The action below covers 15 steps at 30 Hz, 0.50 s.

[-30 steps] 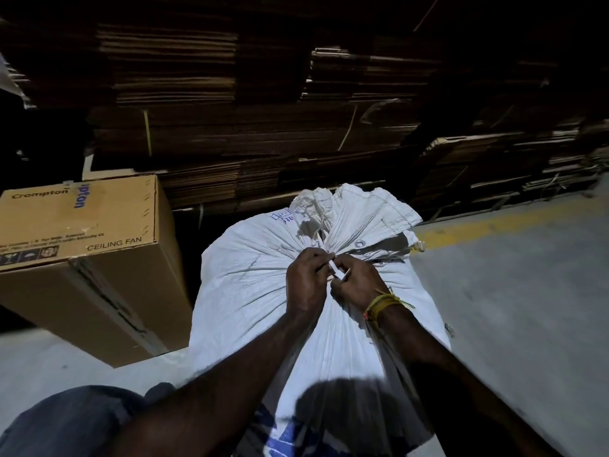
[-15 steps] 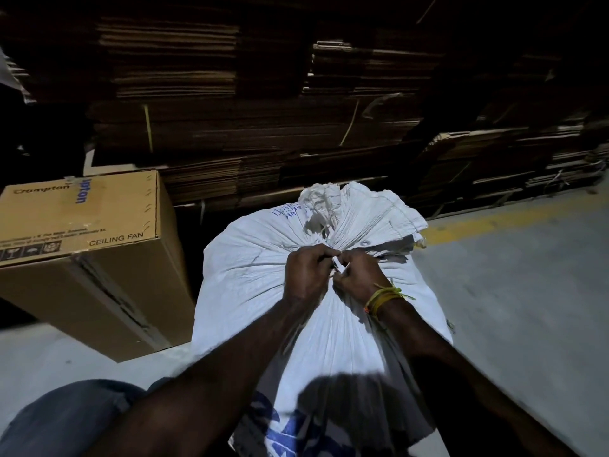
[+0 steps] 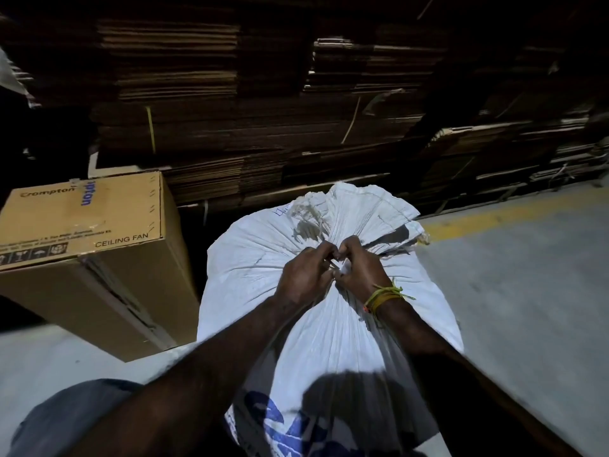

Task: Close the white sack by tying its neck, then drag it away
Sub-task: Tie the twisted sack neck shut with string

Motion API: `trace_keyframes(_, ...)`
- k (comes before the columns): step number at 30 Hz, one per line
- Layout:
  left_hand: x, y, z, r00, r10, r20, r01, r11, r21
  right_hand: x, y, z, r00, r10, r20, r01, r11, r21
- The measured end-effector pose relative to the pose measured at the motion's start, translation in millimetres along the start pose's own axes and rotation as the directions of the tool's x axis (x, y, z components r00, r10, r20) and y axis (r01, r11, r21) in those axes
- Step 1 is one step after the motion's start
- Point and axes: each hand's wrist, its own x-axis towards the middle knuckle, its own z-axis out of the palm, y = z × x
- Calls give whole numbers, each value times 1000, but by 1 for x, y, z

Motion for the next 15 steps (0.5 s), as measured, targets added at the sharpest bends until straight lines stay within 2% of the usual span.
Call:
trace_keyframes(3, 5, 2, 3, 998, 22, 51, -24, 999, 22, -1, 1, -1, 1000, -1, 9, 1, 1000, -30)
trace_keyframes(6, 13, -5, -5, 974, 70, 216, -69, 998, -14, -1, 6, 0, 999, 1, 33, 1, 998, -63)
trace_keyframes(9, 22, -11, -18, 922, 73, 381, -52, 996, -66, 4, 7, 2, 999, -19, 35, 22, 998, -67)
trace_keyframes(12, 22, -11, -19, 922, 72, 380, -28, 993, -118, 9, 6, 1, 997, -50, 54, 53, 996, -67)
trace_keyframes(15, 14, -11, -11, 959, 36, 281, 7, 989, -151, 10, 9, 2, 996, -67, 52, 71, 994, -79)
